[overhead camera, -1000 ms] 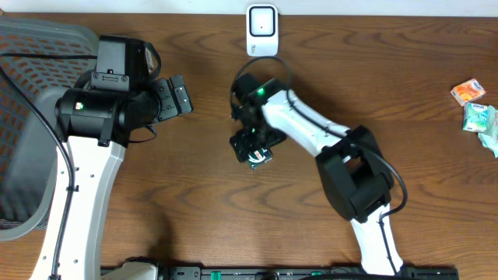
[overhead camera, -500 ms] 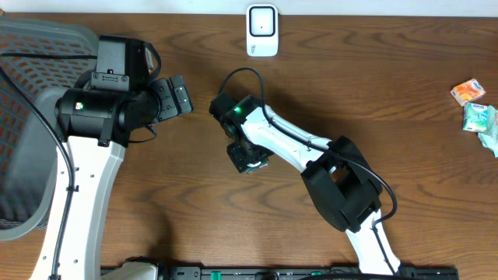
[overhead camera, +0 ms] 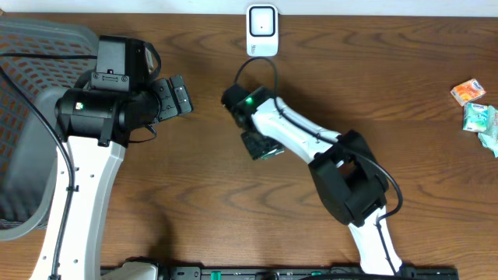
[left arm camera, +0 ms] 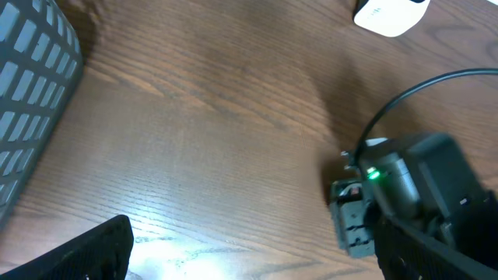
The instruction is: Scan the item barcode
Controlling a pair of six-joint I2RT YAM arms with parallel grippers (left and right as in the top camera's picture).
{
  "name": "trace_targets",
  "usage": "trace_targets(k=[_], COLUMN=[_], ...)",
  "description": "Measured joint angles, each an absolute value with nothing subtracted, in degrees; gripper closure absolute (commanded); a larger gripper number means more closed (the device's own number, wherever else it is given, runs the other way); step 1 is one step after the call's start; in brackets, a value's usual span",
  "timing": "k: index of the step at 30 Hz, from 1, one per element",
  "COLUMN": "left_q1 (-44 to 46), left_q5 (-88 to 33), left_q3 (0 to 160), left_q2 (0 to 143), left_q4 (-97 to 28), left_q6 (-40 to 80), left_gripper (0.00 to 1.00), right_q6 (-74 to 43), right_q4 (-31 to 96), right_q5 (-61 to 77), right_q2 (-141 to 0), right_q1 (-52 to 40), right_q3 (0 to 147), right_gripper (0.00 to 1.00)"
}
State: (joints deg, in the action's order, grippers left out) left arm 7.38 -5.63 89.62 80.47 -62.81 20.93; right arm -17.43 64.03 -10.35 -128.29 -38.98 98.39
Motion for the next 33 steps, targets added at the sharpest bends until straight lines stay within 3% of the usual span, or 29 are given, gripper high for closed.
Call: trace_targets(k=[5, 11, 18, 27, 33], left_q1=[7.4, 7.4, 7.4, 7.4, 7.4], left_q5=[-5.6, -5.6, -5.6, -5.6, -5.6], left_q3=[89.6, 89.6, 89.6, 89.6, 89.6], left_q2=[80.5, 80.5, 80.5, 80.5, 80.5], left_q4=[-62.8, -62.8, -62.8, -62.8, -62.8], left_q6=[20.9, 20.9, 20.9, 20.9, 20.9], left_gripper=[0.02, 0.02, 0.02, 0.02, 0.02], right_q6=[-15.6, 1.2, 11.1, 2.6, -8.1], right_q4=[63.3, 61.5, 57.1, 56.3, 61.8], right_q5=[-8.6, -3.3, -13.2, -20.8, -13.5], right_q2=[-128.3, -128.3, -128.3, -128.3, -128.3], right_q1=[-35.9, -33.1, -33.0, -30.9, -26.8], right_q3=[98.4, 98.4, 98.4, 98.5, 100.6], right_gripper=[0.38, 0.29, 0.23, 0.21, 0.22])
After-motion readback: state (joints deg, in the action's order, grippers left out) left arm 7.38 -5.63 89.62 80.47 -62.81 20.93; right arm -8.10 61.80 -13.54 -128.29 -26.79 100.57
